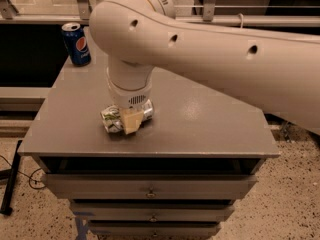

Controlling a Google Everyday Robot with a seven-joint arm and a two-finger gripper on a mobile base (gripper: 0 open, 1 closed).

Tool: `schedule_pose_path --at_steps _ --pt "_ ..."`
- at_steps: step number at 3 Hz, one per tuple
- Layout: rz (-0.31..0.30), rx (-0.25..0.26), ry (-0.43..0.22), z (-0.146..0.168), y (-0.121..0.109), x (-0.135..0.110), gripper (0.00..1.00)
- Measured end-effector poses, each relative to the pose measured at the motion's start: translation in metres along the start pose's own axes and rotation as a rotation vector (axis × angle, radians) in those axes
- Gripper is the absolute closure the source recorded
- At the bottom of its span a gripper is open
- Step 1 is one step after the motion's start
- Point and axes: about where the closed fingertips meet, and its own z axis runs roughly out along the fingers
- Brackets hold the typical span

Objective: Knock 7up can over

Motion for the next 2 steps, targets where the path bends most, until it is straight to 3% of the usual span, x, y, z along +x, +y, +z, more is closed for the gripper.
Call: schedule_pose_path --at_steps 1,2 --pt "-0.024 -0.011 0.042 0.0052 -0.0034 0.0044 0.12" --pt "-0.024 -0.011 0.042 0.0009 -0.0046 0.004 0.0"
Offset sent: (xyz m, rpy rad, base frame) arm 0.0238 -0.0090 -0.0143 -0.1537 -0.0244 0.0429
